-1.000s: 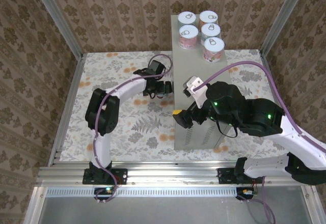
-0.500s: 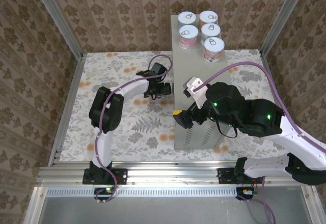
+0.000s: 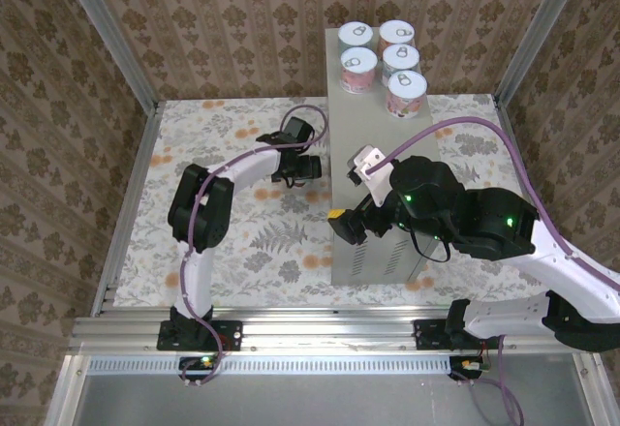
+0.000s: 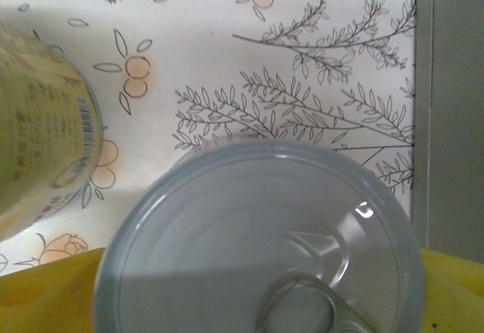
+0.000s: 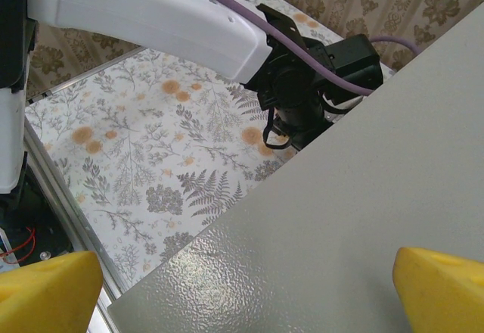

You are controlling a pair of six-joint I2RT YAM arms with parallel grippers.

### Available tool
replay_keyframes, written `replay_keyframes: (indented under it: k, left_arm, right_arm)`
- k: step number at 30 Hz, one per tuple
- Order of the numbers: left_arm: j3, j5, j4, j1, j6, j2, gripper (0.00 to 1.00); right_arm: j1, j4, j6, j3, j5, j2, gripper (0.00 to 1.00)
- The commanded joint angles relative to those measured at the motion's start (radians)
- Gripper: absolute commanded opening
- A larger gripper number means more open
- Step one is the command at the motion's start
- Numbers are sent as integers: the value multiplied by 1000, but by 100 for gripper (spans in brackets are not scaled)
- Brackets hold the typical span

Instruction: Place and organize the canned foods onto the counter

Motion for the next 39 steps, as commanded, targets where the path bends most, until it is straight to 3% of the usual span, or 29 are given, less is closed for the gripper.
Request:
replay_keyframes:
  k: [1,21,39]
  left_arm:
    - [44,-42,-37,0,39,4,87]
    - [83,-46,-67,-2,51,30,84]
    - [34,-43,-78,11,74,-57,67]
  right_arm:
    - [6,11,13,0,11,-2,100]
    - [6,3,12,13,9,-7,100]
    - [6,19,4,14,9,1,100]
